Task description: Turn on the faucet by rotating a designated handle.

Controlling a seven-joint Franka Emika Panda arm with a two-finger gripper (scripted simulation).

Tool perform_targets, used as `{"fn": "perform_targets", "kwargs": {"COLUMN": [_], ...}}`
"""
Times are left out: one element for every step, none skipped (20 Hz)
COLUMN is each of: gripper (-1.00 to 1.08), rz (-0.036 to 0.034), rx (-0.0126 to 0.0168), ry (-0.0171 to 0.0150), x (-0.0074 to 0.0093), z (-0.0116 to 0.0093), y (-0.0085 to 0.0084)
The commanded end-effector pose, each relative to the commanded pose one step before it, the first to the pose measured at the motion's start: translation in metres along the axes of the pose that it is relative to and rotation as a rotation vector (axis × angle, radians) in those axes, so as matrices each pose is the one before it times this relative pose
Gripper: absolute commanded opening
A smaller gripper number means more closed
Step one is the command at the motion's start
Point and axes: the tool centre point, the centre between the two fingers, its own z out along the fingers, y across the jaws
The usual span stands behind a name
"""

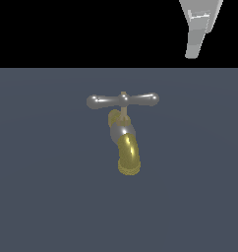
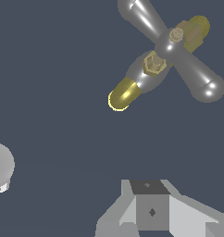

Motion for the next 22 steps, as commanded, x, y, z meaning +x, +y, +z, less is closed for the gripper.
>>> {"fn": "perform_targets", "kwargs": {"gripper": [-1.00,-1.00,-1.00,-1.00,-1.00,-1.00,-1.00,-1.00,-1.00,-1.00,-1.00,-1.00,-1.00,-1.00,-1.00,-1.00,-1.00,-1.00,-1.00,-1.00,-1.00,-1.00], "rz": [-0.05806,-0.02226,-0.02209,-0.02192,-0.02172,-0.02154,-0.02133,-0.02112,-0.02092,-0.02070,-0.02048,-0.02026,-0.02005,-0.01982,-0.01961,-0.01939,-0.01918,-0.01901,-0.01882,-0.01865,-0.01850,-0.01837], "rx": [-0.00060,0.00001,0.00001,0.00001,0.00001,0.00001,0.00002,0.00002,0.00003,0.00003,0.00004,0.00005,0.00006,0.00007,0.00008,0.00009,0.00010,0.00012,0.00013,0.00015,0.00017,0.00018], "ry": [-0.00179,-0.00056,-0.00055,-0.00054,-0.00053,-0.00052,-0.00050,-0.00049,-0.00047,-0.00045,-0.00042,-0.00040,-0.00037,-0.00034,-0.00031,-0.00028,-0.00024,-0.00020,-0.00016,-0.00012,-0.00007,-0.00003], "x": [0.00126,0.00053,0.00053,0.00054,0.00054,0.00055,0.00055,0.00055,0.00056,0.00056,0.00057,0.00057,0.00058,0.00058,0.00059,0.00059,0.00059,0.00061,0.00062,0.00062,0.00063,0.00064], "z": [0.00993,0.00385,0.00382,0.00378,0.00375,0.00371,0.00367,0.00364,0.00360,0.00356,0.00352,0.00348,0.00344,0.00340,0.00337,0.00333,0.00330,0.00327,0.00324,0.00321,0.00319,0.00317], "y": [0.00849,0.00329,0.00327,0.00324,0.00322,0.00319,0.00317,0.00314,0.00311,0.00308,0.00305,0.00301,0.00298,0.00295,0.00292,0.00289,0.00286,0.00283,0.00281,0.00278,0.00276,0.00274]}}
